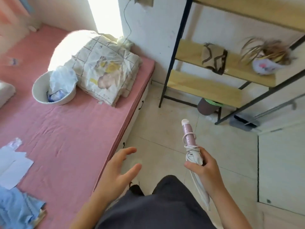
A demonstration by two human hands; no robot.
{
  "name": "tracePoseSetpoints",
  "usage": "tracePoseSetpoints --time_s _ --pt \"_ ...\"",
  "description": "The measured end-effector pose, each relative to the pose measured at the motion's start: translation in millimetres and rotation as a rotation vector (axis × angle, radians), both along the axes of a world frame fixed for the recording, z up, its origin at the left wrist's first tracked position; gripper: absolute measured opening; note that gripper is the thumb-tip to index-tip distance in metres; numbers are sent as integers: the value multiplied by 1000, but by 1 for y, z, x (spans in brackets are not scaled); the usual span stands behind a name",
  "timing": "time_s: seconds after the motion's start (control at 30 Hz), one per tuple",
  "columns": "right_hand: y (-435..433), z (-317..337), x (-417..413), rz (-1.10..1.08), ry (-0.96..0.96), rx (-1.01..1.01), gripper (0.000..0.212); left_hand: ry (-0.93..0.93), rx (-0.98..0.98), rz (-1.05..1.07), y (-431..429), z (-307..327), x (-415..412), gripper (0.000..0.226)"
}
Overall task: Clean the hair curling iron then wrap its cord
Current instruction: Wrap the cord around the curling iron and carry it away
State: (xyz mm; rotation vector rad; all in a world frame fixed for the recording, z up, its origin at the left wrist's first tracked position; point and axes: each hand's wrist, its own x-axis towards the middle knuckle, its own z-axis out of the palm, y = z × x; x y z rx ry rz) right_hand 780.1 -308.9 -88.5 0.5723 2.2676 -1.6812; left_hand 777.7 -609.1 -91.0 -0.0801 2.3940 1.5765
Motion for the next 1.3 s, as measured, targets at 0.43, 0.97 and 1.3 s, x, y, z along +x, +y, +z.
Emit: tracePoseSetpoints --time_s 0.43,0.97,1.3 --pt "170 -27 -81 -403 -34 44 48 29 -41 -363 178 -5 -220 49" --pt "354 -9 -296 -342 -9 -56 47 45 -32 -329 366 13 -426 45" --pt "437 67 -469 -137 212 -73 70 298 88 -388 448 74 -626 36"
